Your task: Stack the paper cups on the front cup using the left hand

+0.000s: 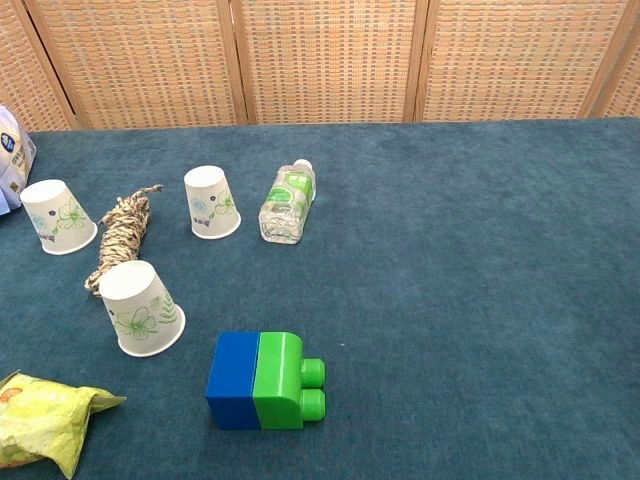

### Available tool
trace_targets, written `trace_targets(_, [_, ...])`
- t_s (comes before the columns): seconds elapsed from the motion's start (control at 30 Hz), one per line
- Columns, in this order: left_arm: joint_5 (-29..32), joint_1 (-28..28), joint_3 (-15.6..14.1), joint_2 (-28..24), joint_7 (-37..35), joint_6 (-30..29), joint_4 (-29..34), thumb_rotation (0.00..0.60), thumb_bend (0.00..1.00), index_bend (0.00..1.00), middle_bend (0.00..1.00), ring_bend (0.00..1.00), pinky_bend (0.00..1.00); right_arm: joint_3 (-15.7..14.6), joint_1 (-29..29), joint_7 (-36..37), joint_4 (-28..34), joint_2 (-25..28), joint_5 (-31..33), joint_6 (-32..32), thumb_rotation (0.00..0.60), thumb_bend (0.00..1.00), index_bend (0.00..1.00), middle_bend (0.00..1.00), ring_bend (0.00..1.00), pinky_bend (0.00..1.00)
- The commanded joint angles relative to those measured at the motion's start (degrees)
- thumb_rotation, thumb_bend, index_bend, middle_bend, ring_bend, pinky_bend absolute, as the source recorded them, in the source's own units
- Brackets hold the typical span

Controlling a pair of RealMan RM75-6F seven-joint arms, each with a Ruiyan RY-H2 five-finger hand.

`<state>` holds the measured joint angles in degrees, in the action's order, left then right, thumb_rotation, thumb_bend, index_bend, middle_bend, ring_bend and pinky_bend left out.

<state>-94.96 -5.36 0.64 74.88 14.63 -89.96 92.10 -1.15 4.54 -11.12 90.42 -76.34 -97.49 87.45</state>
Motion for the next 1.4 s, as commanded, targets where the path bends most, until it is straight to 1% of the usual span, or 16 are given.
trace_targets(0.03, [0.01, 0.02, -0.02, -0.02, -0.07, -0.01, -0.02, 0.600, 0.21, 0.05, 0.00, 0.00, 0.00, -0.07, 0.00, -0.09, -0.07, -0.08, -0.04, -0.05, 0.600, 0.00, 0.00, 0.00, 0.00, 0.00])
trace_targets(0.77, [0.25, -0.40, 0.02, -0.10, -0.33, 0.74, 0.44, 0.600, 0.21, 0.05, 0.00, 0.00, 0.00, -0.09, -0.11, 0.04, 0.18, 0.13, -0.18, 0.30, 0.600, 0.00, 0.00, 0.00, 0.00, 0.00])
trace_targets(0.93, [0.50, -0.60, 0.46, -0.29, -0.25, 0.75, 1.14, 0.600, 0.20, 0.05, 0.00, 0.00, 0.00, -0.04, -0.30, 0.72, 0.55, 0.52, -0.42, 1.01, 0.600, 0.00, 0.00, 0.00, 0.00, 0.00])
trace_targets(1.03, [1.38, -1.62, 1.46, -0.89, 0.11, 2.02, 1.97, 0.600, 0.20, 0.05, 0.00, 0.00, 0.00, 0.02, -0.36, 0.93, 0.72, 0.71, -0.43, 1.21, 0.600, 0.00, 0.00, 0.00, 0.00, 0.00])
trace_targets(1.13, [3.38, -3.93, 3.16, -2.65, 1.85, 5.58, 4.53, 0.600, 0.20, 0.05, 0.00, 0.00, 0.00, 0.01, -0.37, 1.12, 0.87, 0.83, -0.52, 1.28, 0.600, 0.00, 0.00, 0.00, 0.00, 0.00])
trace_targets(1.2, [5.97, -7.21, 5.22, -4.18, 3.13, 10.63, 7.05, 0.600, 0.20, 0.05, 0.00, 0.00, 0.00, 0.03, -0.34, 1.38, 0.92, 0.86, -0.30, 1.08, 0.600, 0.00, 0.00, 0.00, 0.00, 0.00])
trace_targets(1.27, [10.19, -10.29, 7.38, -5.50, 4.14, 16.06, 8.96, 0.600, 0.20, 0.06, 0.00, 0.00, 0.00, 0.05, -0.25, 1.65, 0.91, 0.90, -0.14, 0.85, 0.600, 0.00, 0.00, 0.00, 0.00, 0.00])
trace_targets(1.3, [11.59, -11.15, 7.99, -5.90, 4.54, 17.58, 9.61, 0.600, 0.20, 0.06, 0.00, 0.00, 0.00, 0.05, -0.21, 1.74, 0.89, 0.91, -0.10, 0.77, 0.600, 0.00, 0.00, 0.00, 0.00, 0.00])
trace_targets(1.4, [18.65, -15.68, 11.55, -6.90, 5.65, 24.14, 11.75, 0.600, 0.20, 0.09, 0.00, 0.00, 0.00, 0.18, -0.05, 2.33, 0.75, 0.90, 0.50, 0.21, 0.600, 0.00, 0.00, 0.00, 0.00, 0.00])
